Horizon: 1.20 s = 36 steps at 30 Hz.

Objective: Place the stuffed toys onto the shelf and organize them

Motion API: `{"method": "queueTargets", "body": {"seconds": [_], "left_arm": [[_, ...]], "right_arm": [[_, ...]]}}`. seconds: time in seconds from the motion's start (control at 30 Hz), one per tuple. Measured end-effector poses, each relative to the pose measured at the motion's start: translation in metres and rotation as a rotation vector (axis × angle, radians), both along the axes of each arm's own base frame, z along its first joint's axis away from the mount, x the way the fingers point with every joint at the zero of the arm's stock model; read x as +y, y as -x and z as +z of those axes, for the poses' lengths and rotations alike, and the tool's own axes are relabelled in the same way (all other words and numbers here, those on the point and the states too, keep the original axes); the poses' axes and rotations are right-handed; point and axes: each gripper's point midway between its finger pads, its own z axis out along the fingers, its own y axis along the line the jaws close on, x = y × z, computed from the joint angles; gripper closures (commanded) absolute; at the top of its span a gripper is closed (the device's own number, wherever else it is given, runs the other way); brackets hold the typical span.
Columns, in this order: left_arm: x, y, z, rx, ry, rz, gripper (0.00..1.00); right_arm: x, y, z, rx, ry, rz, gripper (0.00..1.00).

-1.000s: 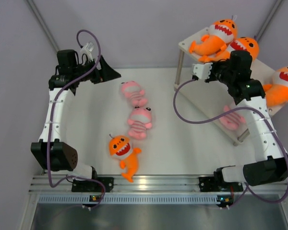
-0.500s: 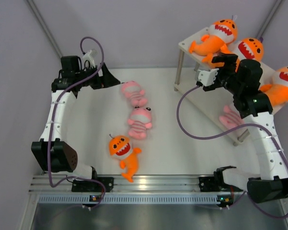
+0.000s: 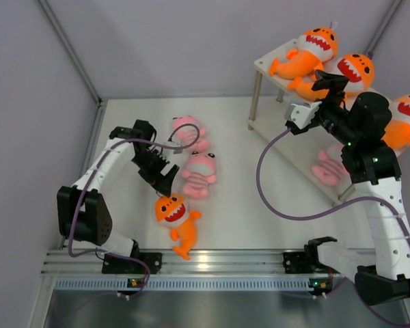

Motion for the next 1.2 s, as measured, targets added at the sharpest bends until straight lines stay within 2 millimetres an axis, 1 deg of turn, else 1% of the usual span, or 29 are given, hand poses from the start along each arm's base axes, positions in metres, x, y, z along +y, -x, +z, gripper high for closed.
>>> {"method": "queueTargets", "body": {"seconds": [0.03, 0.07, 0.13, 0.2, 0.27, 0.3, 0.33, 0.37, 0.43, 0.5, 0.6, 0.63, 0.67, 0.73, 0.77, 0.8, 0.93, 1.03, 1.1, 1.17, 1.2], "left_arm": [[0.007, 0.012, -0.013, 0.053, -0.030, -0.025, 0.01], [0.010, 0.021, -0.021, 0.088, -0.047, -0.046, 0.01], [0.015, 0.035, -0.032, 0.142, -0.067, -0.089, 0.01], [0.014, 0.041, -0.034, 0.156, -0.068, -0.130, 0.03], [0.008, 0.044, -0.035, 0.151, -0.062, -0.174, 0.05], [0.004, 0.047, -0.035, 0.150, -0.059, -0.201, 0.09], [0.000, 0.051, -0.037, 0.155, -0.057, -0.228, 0.15], [-0.003, 0.055, -0.039, 0.163, -0.055, -0.248, 0.19], [-0.007, 0.062, -0.044, 0.187, -0.059, -0.275, 0.23], [-0.005, 0.066, -0.052, 0.210, -0.073, -0.281, 0.25], [0.000, 0.066, -0.062, 0.216, -0.108, -0.263, 0.45], [0.001, 0.064, -0.065, 0.214, -0.116, -0.254, 0.49], [0.001, 0.063, -0.067, 0.209, -0.119, -0.245, 0.59], [-0.001, 0.056, -0.069, 0.188, -0.122, -0.221, 0.72], [-0.002, 0.052, -0.070, 0.175, -0.120, -0.215, 0.96], [-0.004, 0.049, -0.070, 0.167, -0.119, -0.200, 1.00], [-0.004, 0.043, -0.072, 0.142, -0.127, -0.186, 1.00], [-0.003, 0.038, -0.068, 0.119, -0.134, -0.186, 1.00], [-0.006, 0.030, -0.057, 0.075, -0.123, -0.191, 1.00], [-0.012, 0.018, -0.035, 0.004, -0.093, -0.195, 1.00], [-0.016, 0.012, -0.023, -0.034, -0.072, -0.197, 1.00]], "right_arm": [[0.002, 0.001, 0.000, 0.004, -0.007, 0.009, 0.02], [0.005, 0.001, -0.001, 0.010, -0.015, 0.018, 0.02], [0.010, 0.002, -0.003, 0.022, -0.030, 0.037, 0.01], [0.016, 0.003, -0.004, 0.030, -0.038, 0.053, 0.02], [0.021, 0.003, -0.006, 0.041, -0.044, 0.067, 0.02], [0.024, 0.003, -0.007, 0.045, -0.046, 0.074, 0.02], [0.027, 0.003, -0.008, 0.049, -0.047, 0.081, 0.02], [0.030, 0.003, -0.009, 0.053, -0.048, 0.088, 0.02], [0.037, 0.002, -0.012, 0.061, -0.045, 0.103, 0.02], [0.045, 0.003, -0.014, 0.067, -0.042, 0.116, 0.02], [0.057, 0.004, -0.017, 0.076, -0.037, 0.141, 0.01], [0.060, 0.005, -0.018, 0.078, -0.037, 0.147, 0.01], [0.063, 0.006, -0.018, 0.081, -0.039, 0.153, 0.01], [0.068, 0.008, -0.019, 0.085, -0.042, 0.166, 0.02], [0.071, 0.008, -0.020, 0.088, -0.045, 0.171, 0.02], [0.074, 0.009, -0.022, 0.089, -0.047, 0.178, 0.01], [0.089, 0.014, -0.038, 0.134, -0.054, 0.210, 0.01], [0.109, 0.026, -0.045, 0.174, -0.073, 0.271, 0.01], [0.130, 0.041, -0.050, 0.203, -0.074, 0.335, 0.01], [0.151, 0.057, -0.057, 0.235, -0.062, 0.404, 0.02], [0.165, 0.070, -0.062, 0.256, -0.051, 0.455, 0.02]]}}
